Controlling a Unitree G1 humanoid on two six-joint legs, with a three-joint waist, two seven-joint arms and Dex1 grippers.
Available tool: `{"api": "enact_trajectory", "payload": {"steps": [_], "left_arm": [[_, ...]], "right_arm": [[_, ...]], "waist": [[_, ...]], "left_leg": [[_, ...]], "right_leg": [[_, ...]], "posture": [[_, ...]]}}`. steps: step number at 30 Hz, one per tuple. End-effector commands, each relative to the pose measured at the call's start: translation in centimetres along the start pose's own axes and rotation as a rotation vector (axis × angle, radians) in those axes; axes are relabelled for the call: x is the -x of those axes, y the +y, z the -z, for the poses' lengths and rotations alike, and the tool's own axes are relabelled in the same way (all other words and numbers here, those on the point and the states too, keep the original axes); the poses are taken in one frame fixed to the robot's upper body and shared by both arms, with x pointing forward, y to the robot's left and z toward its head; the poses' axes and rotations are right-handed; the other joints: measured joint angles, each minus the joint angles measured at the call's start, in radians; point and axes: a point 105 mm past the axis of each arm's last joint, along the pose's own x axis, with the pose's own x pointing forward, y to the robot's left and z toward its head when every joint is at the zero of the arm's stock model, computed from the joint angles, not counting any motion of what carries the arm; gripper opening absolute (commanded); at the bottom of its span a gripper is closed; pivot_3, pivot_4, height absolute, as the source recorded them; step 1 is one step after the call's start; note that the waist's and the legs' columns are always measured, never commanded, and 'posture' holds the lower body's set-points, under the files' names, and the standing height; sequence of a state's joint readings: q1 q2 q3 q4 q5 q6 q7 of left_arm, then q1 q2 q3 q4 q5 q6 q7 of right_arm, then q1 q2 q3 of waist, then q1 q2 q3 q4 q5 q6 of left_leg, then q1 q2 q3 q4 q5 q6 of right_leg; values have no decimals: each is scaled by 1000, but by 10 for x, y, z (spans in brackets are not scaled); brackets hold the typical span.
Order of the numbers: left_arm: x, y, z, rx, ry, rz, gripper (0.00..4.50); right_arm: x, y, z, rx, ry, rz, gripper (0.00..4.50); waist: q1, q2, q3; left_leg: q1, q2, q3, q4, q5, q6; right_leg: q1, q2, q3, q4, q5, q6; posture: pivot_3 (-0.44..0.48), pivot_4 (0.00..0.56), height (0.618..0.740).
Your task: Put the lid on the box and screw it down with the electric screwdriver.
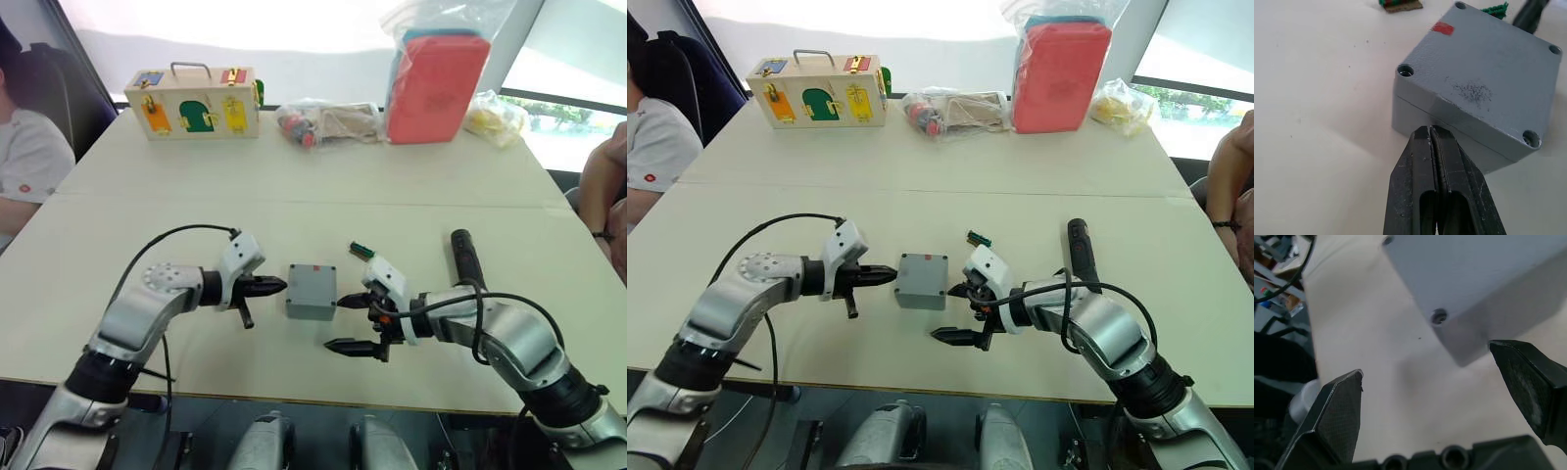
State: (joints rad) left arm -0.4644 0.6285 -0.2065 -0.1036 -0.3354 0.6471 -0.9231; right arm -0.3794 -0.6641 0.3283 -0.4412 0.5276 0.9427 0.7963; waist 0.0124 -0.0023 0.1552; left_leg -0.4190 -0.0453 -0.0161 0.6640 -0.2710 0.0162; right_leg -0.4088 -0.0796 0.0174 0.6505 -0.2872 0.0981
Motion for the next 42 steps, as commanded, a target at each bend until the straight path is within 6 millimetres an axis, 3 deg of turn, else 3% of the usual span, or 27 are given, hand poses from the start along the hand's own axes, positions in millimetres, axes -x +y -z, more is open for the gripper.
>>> {"api": "enact_trajectory", "payload": {"steps": [1, 5, 8, 11, 13, 17, 21, 31, 42], "left_arm": [[-8, 8, -12, -75, -24, -7, 0], [-7, 35, -12, -107, -9, -96, 0], [0, 42, -11, -109, -6, -115, 0], [12, 44, -6, -102, 13, -127, 0], [19, 37, -1, -99, 34, -98, 0], [30, -2, 19, -61, 113, 62, 0], [29, -26, 23, -23, 116, 125, 0], [7, -24, 14, -10, 40, 43, 0], [-1, -8, 5, -22, 5, -22, 0]], "right_arm": [[-2, 15, -18, 30, -53, -57, 4477], [4, 13, -22, 50, -50, -13, 4477], [14, 8, -25, 72, -48, 22, 4477], [30, -12, -25, 153, -16, 117, 4477], [35, -28, -26, 197, -1, 172, 4477], [31, -56, -26, 266, 26, 197, 4477], [20, -65, -31, 318, 28, 158, 4477], [4, -41, -26, 312, 22, -34, 4477], [3, -26, -19, 272, 28, -37, 4477]], "waist": [[-1, 0, 0], [-4, 0, 0], [-4, 0, 0], [-3, 0, 0], [-9, 0, 0], [-24, 0, 0], [-24, -1, 1], [-23, -1, 1], [-23, -1, 1]], "left_leg": [[0, 0, 0, 0, 0, 0], [0, 0, 0, 0, 0, 0], [0, 0, 0, 0, 0, 0], [0, 0, 0, 0, 0, 0], [0, 0, 0, 0, 0, 0], [0, 0, 0, 0, 0, 0], [0, 0, 0, 0, 0, 0], [0, 0, -1, 0, 0, 0], [0, 0, -1, 0, 0, -1]], "right_leg": [[0, 0, 0, 0, 0, 0], [0, 1, 0, 0, 0, 0], [-1, 1, 0, 1, 0, 0], [-1, 1, 0, 1, 0, 0], [-1, 1, 0, 1, 0, 0], [-1, 0, 0, 1, 0, 0], [-1, 0, 0, 1, 0, 0], [0, 0, -1, 1, 0, 0], [-1, 0, -1, 2, 0, 0]], "posture": [[0, 150, 738], [0, 150, 738], [0, 150, 738], [0, 150, 738], [0, 150, 738], [0, 150, 738], [0, 150, 738], [0, 150, 738], [0, 150, 738]]}}
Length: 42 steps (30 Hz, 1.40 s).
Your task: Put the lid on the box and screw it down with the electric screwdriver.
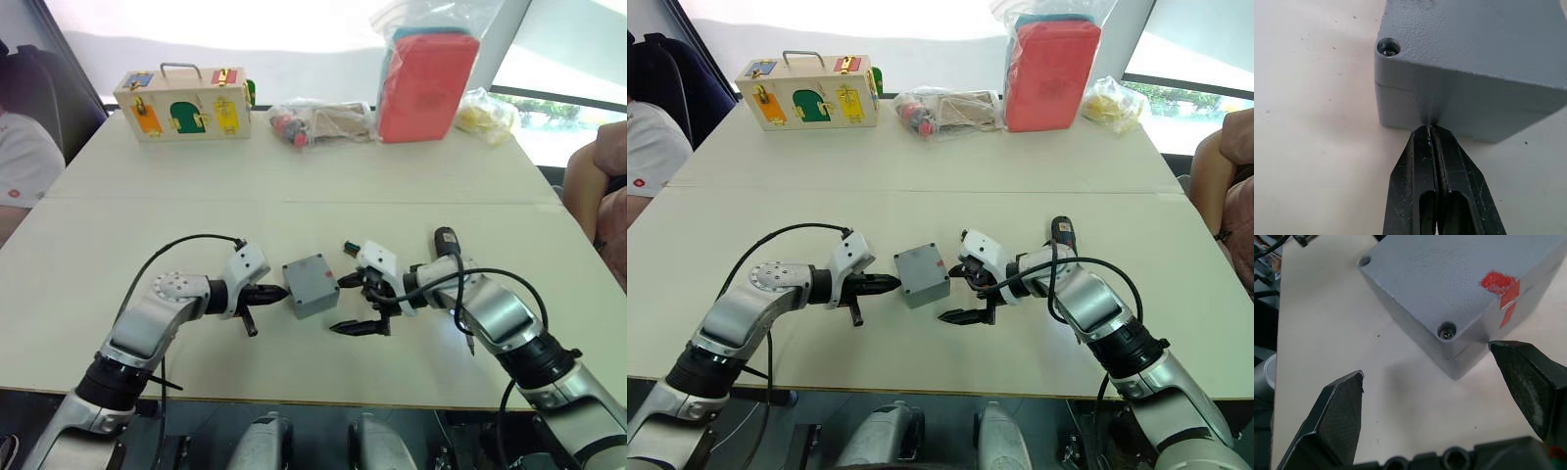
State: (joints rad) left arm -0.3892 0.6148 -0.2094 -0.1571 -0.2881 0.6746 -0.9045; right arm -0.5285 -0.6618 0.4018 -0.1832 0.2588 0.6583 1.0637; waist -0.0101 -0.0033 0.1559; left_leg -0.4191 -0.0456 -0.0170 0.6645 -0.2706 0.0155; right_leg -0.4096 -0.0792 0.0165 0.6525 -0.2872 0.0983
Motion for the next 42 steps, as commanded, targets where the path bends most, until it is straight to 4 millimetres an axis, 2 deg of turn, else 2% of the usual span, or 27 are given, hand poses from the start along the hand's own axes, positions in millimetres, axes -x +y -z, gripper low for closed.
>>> {"api": "enact_trajectory", "payload": {"steps": [1, 18, 27, 31, 34, 36, 39, 42], "left_arm": [[2, 3, -14, -45, -44, -11, 0], [-2, 15, -20, -62, -58, -54, 0], [6, 13, -20, -58, -49, -34, 0], [27, 10, -20, -56, -33, 8, 0], [44, 18, -34, -25, -93, 1, 0], [51, 21, -45, -8, -134, 9, 0], [55, 20, -61, 3, -187, 33, 0], [55, 14, -84, 10, -261, 76, 0]], "right_arm": [[3, 7, -13, 29, -43, 2, 4477], [-1, 23, -19, 2, -66, -25, 4477], [5, 16, -14, 8, -34, 24, 4477], [30, 6, -20, 7, -47, 73, 4477], [57, -11, -34, -53, -120, 134, 4477], [68, -26, -43, -93, -184, 180, 4477], [71, -49, -47, -123, -239, 258, 4477], [56, -84, -39, -182, -256, 368, 4477]], "waist": [[0, 0, 0], [0, 0, 0], [0, 0, 0], [-1, 0, 0], [0, 0, 0], [0, 0, 0], [0, 0, 0], [-3, 0, 0]], "left_leg": [[0, 0, 0, 0, 0, 0], [0, 0, 0, 0, 0, 0], [0, 0, 0, 0, 0, 0], [0, 0, 0, 0, 0, 0], [0, 0, -1, 0, 0, 0], [0, 0, -1, 0, 0, 0], [0, 0, -1, 0, 0, 0], [0, 0, -1, 0, 0, -1]], "right_leg": [[0, 0, 0, 0, 0, 0], [0, 0, 0, 0, 0, 0], [0, 0, 0, 1, 0, 0], [0, 0, 0, 0, 0, 0], [0, 0, 0, 0, 0, 0], [0, 0, 0, 0, 0, 0], [0, 0, 0, 0, 0, 0], [0, 0, 0, 0, 0, 0]], "posture": [[0, 150, 738], [0, 150, 738], [0, 150, 738], [0, 150, 738], [0, 150, 738], [0, 150, 738], [0, 150, 738], [0, 150, 738]]}}
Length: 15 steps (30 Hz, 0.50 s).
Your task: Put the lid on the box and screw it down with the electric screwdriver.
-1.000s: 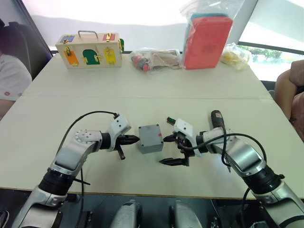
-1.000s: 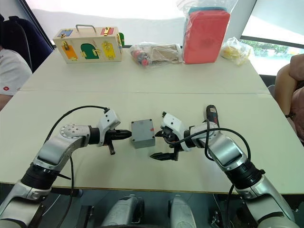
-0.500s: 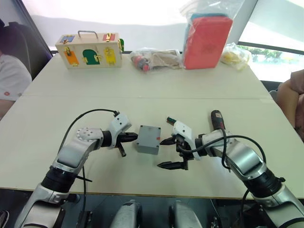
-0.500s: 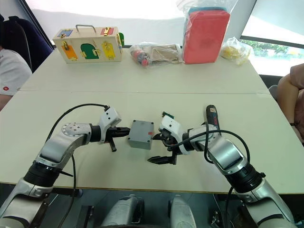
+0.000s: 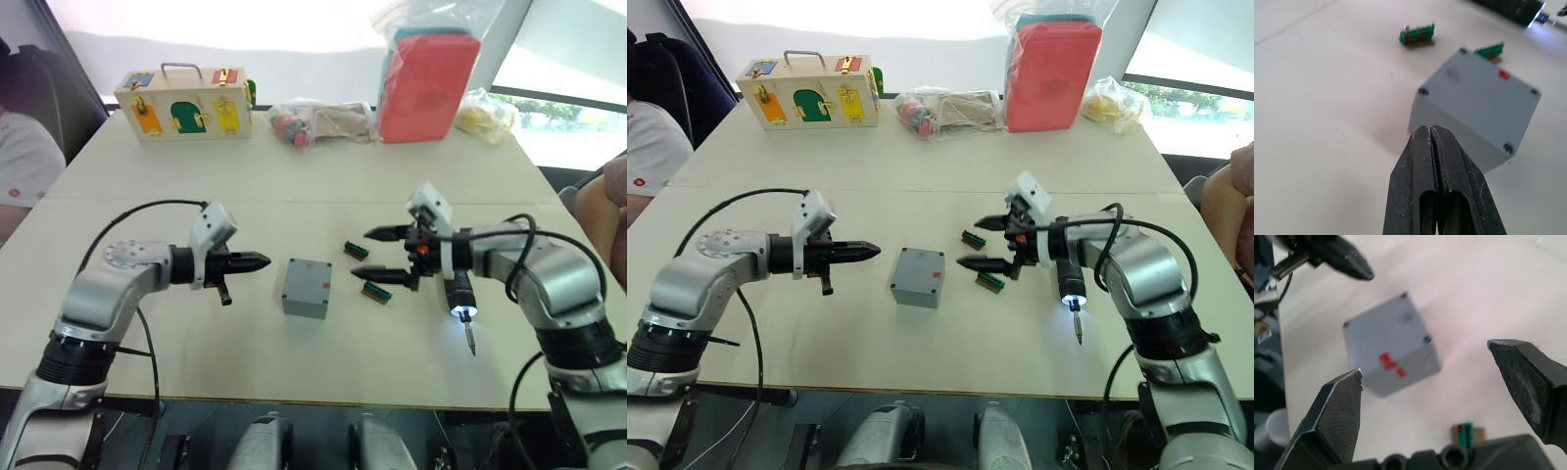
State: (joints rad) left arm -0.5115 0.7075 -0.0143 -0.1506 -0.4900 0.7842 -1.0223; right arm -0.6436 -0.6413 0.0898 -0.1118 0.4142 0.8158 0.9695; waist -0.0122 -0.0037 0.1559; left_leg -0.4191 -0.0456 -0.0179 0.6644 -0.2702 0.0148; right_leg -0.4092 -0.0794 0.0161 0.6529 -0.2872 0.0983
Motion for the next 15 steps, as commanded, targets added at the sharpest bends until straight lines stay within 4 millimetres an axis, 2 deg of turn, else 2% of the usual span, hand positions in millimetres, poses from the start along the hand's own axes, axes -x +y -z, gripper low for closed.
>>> {"api": "enact_trajectory", "payload": {"steps": [1, 5, 9, 13, 15], "left_arm": [[0, -10, -33, -23, -103, 53, 0], [-3, -16, -33, -35, -85, 68, 0], [-2, -18, -28, -29, -70, 59, 0], [0, -17, -22, -22, -57, 40, 0], [1, -18, -20, -23, -49, 34, 0]], "right_arm": [[-19, -32, 6, -24, -18, 120, 4477], [-39, -50, 16, -20, -13, 173, 4477], [-51, -54, 21, -14, -18, 168, 4477], [-54, -57, 25, 3, -9, 175, 3587], [-53, -57, 26, 1, -11, 171, 2869]], "waist": [[-1, 0, 0], [-3, 0, 0], [-5, 0, 0], [-5, 0, 0], [-4, 0, 0]], "left_leg": [[0, 0, 0, 0, 0, -1], [0, 0, 0, -1, 4, -8], [0, 0, 1, -1, 5, -8], [0, 0, 1, -1, 5, -8], [0, 0, 1, -1, 5, -8]], "right_leg": [[0, 0, 0, 0, 0, 0], [-1, 1, 0, 0, 0, 0], [-1, 1, 0, 1, 0, 0], [-2, 1, 0, 2, 0, 0], [-2, 1, 0, 2, 0, 0]], "posture": [[0, 150, 738], [0, 150, 738], [0, 150, 738], [0, 150, 738], [0, 150, 738]]}}
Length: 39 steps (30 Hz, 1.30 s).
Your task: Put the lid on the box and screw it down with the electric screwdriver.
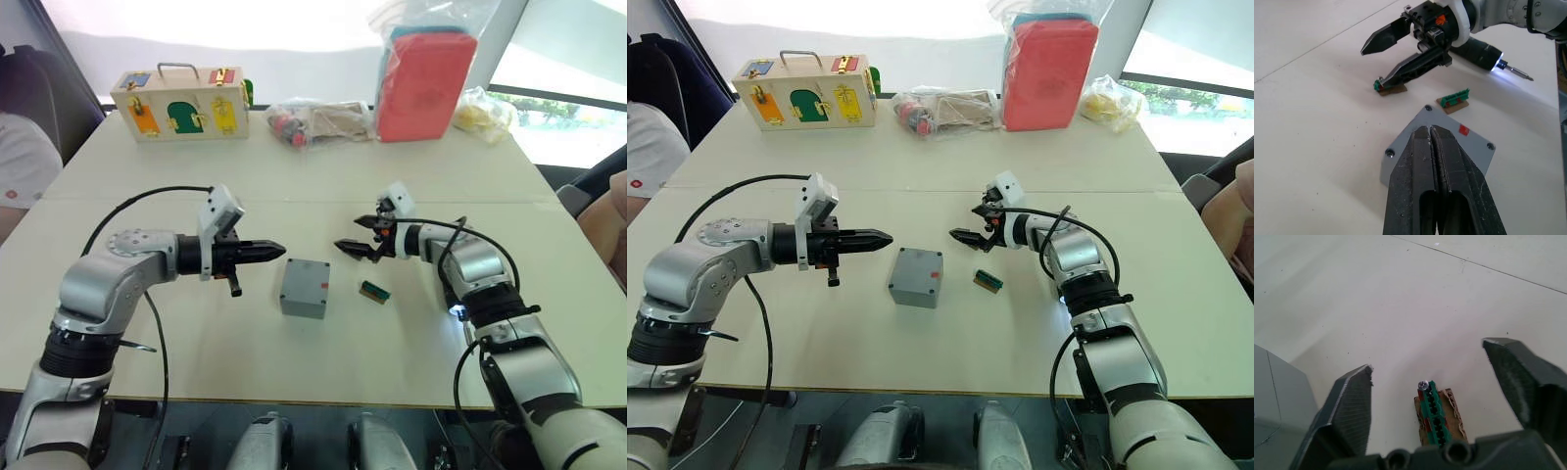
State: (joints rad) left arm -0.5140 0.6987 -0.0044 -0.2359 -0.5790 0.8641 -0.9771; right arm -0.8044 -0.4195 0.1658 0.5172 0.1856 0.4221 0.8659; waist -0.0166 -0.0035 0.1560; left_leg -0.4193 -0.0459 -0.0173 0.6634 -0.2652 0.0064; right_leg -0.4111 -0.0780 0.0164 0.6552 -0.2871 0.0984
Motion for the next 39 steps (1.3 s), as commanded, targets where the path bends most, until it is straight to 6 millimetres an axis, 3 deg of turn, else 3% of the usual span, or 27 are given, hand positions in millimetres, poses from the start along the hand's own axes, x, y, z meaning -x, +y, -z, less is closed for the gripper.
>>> {"api": "enact_trajectory", "payload": {"steps": [1, 2, 20, 23, 26, 27, 39], "left_arm": [[6, -2, -8, -44, -11, -16, 0], [6, -2, -7, -44, -9, -19, 0], [3, 3, -5, -49, 0, -28, 0], [3, 3, -3, -47, 3, -29, 0], [3, 3, -3, -46, 4, -31, 0], [3, 3, -3, -46, 3, -33, 0], [3, 4, -2, -37, 0, -40, 0]], "right_arm": [[2, -2, -15, 43, -42, -2, 2449], [2, -2, -14, 44, -42, -2, 2131], [5, -1, -2, 26, -24, 2, 2131], [5, -2, -1, 24, -22, 7, 1431], [4, -1, 3, 33, -9, 10, 202], [4, -1, 3, 35, -7, 10, 16], [8, -4, -5, 47, -36, 19, 16]], "waist": [[1, 0, 0], [1, 0, 0], [0, 0, 0], [0, 0, 0], [0, 0, 0], [0, 0, 0], [0, 0, 0]], "left_leg": [[0, 0, 0, 0, 0, 0], [0, 0, 0, 0, 0, 0], [0, 0, 0, 0, 0, 0], [0, 0, 0, 0, 0, 0], [0, 0, 0, 0, 0, 0], [0, 0, 0, 0, 0, 0], [0, 0, 0, 0, 0, 0]], "right_leg": [[0, 0, 0, 0, 0, 0], [0, 0, 0, 0, 0, 0], [0, 0, 0, 0, 0, 0], [0, 0, 0, 0, 0, 0], [0, 0, 0, 0, 0, 0], [0, 0, 0, 0, 0, 0], [0, 0, 0, 0, 0, 0]], "posture": [[0, 150, 738], [0, 150, 738], [0, 150, 738], [0, 150, 738], [0, 150, 738], [0, 150, 738], [0, 150, 738]]}}
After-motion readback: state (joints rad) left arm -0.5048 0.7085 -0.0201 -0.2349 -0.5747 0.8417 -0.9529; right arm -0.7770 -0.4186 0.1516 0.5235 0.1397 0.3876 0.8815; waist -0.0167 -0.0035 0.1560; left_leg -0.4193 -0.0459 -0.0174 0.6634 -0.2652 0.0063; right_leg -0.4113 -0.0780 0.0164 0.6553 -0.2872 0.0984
